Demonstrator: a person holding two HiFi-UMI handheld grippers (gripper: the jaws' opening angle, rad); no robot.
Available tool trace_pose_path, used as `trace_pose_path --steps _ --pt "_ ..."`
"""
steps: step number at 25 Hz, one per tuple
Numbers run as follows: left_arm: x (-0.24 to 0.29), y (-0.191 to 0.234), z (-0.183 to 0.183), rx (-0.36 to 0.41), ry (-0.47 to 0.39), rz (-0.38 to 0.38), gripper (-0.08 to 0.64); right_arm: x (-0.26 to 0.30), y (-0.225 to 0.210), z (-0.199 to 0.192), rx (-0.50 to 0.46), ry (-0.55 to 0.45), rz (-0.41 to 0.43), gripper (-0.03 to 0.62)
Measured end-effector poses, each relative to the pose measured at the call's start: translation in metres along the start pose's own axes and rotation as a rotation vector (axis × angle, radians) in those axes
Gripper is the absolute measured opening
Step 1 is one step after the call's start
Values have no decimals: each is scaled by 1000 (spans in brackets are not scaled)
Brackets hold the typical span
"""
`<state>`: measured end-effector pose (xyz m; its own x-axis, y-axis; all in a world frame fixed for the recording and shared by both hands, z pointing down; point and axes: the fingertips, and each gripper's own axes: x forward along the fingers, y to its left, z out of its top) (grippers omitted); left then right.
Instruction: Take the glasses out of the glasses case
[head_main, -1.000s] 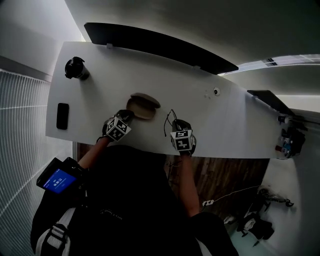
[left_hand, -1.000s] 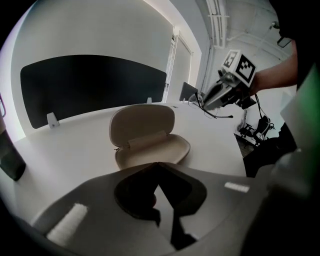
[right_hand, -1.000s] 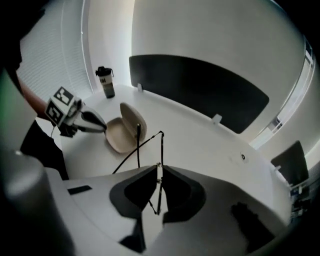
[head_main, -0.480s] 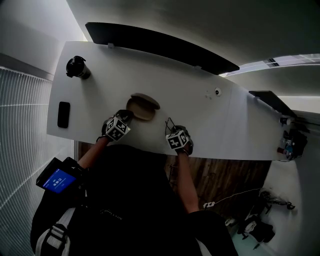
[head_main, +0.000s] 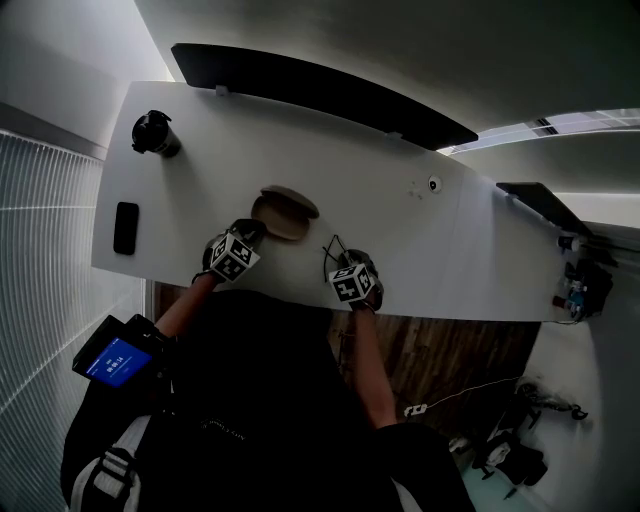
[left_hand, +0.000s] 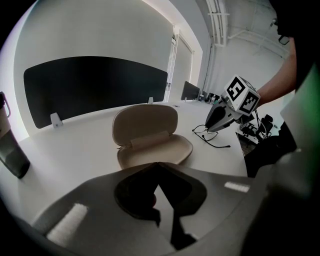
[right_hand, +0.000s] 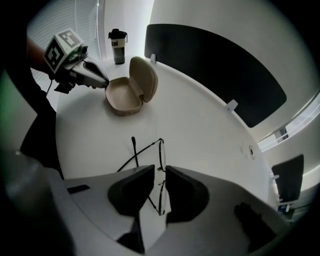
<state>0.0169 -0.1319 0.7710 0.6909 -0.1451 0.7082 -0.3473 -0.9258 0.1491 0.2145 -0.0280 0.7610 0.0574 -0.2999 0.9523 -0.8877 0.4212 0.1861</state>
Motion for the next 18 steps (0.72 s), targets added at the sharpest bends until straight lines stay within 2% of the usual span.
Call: trace_pose_path --steps 5,9,11,15,18 --pt "-1 0 0 -13 -8 8 9 -42 -11 36 -5 -122 -47 91" --pt "-1 2 1 -16 -11 11 9 -77 -36 117 13 -284 -81 90" --pt "-2 1 1 -23 -9 10 9 -71 -47 159 -22 -330 -79 90" --pt "0 -1 0 -19 1 5 9 -40 -43 220 -109 -355 -21 91" --pt "0 -3 1 -12 7 -6 9 -25 -24 233 -105 -337 37 91"
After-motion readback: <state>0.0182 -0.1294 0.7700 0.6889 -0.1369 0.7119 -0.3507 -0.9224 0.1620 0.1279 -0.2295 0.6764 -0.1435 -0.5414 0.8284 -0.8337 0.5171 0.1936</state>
